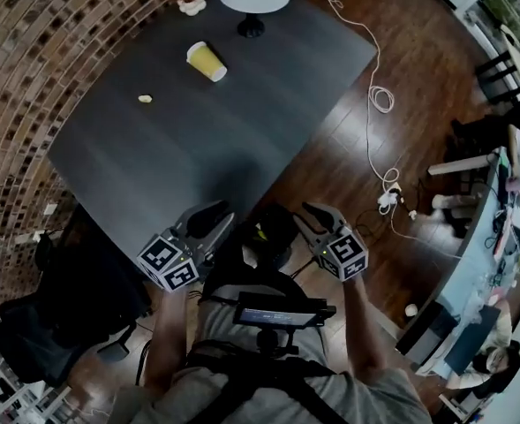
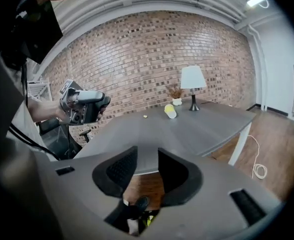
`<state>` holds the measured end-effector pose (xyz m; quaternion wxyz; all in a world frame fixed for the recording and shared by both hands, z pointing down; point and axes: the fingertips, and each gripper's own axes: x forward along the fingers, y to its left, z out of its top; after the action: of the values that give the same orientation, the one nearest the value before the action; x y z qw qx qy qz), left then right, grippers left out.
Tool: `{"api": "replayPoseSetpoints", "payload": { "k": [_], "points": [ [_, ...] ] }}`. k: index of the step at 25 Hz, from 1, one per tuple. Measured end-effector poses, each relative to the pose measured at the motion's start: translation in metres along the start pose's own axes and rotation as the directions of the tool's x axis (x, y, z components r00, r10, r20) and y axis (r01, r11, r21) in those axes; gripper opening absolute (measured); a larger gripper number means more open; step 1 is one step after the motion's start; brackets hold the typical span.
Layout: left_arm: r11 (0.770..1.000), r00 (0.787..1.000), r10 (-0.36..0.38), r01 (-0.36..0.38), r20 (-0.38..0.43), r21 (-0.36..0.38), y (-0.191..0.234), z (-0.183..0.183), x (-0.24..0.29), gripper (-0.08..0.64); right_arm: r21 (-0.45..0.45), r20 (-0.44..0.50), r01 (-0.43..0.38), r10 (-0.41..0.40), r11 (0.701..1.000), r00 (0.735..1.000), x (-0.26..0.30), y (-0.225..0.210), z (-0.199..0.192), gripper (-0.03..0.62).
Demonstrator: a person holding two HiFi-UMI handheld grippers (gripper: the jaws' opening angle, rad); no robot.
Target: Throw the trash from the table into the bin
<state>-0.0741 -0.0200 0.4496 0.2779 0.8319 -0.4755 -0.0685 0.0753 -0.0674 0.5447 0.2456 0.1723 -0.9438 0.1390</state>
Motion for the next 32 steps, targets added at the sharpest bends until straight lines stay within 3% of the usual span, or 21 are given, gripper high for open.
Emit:
{"api": "replayPoseSetpoints", "payload": {
  "k": [2,6,7,11,15,21,23,26,27,28,32],
  "points": [
    [0.999,0.999,0.019,-0.018,0.031,-0.030,0.020,0.008,-0.007,0.132,-0.040,-0.022,-0.032,0.031,0.999,0.999,0.028,0.002,0.021,0.155],
    [0.993,0.993,0.082,-0.075,0.085,-0.086,0.063,0.021,-0.021,0.232,-0.161,-0.081,-0.086,0.073,0.983,0.994,0.100,-0.009,0.073,0.382],
    [0.991,0.990,0.099,-0.089,0.097,-0.102,0.075,0.022,-0.027,0.232,-0.201,-0.094,-0.084,0.066,0.976,0.993,0.122,-0.015,0.086,0.391],
    [0.973,0.973,0.185,-0.161,0.139,-0.167,0.120,0.024,-0.060,0.232,-0.302,-0.137,-0.047,0.005,0.952,0.991,0.213,-0.053,0.139,0.391],
    [0.942,0.939,0.293,-0.251,0.179,-0.224,0.162,0.024,-0.103,0.232,-0.314,-0.172,0.010,-0.067,0.949,0.983,0.307,-0.102,0.185,0.391],
    [0.888,0.880,0.418,-0.344,0.225,-0.305,0.200,0.020,-0.153,0.232,-0.334,-0.351,0.050,-0.173,0.941,0.920,0.421,-0.151,0.186,0.391],
    [0.879,0.871,0.434,-0.354,0.228,-0.320,0.206,0.018,-0.161,0.232,-0.350,-0.402,0.089,-0.235,0.932,0.885,0.439,-0.166,0.175,0.391],
    [0.883,0.865,0.433,-0.349,0.253,-0.315,0.218,0.025,-0.163,0.232,-0.332,-0.441,0.160,-0.303,0.930,0.845,0.457,-0.192,0.170,0.391],
    [0.885,0.863,0.431,-0.347,0.262,-0.311,0.220,0.030,-0.163,0.232,-0.316,-0.448,0.170,-0.305,0.933,0.841,0.461,-0.197,0.171,0.386],
    [0.886,0.862,0.429,-0.344,0.269,-0.310,0.219,0.033,-0.163,0.232,-0.297,-0.453,0.172,-0.297,0.939,0.840,0.463,-0.198,0.172,0.340],
    [0.887,0.870,0.421,-0.335,0.258,-0.317,0.207,0.029,-0.164,0.232,-0.225,-0.471,0.184,-0.272,0.957,0.839,0.448,-0.193,0.158,0.334]
  ]
}}
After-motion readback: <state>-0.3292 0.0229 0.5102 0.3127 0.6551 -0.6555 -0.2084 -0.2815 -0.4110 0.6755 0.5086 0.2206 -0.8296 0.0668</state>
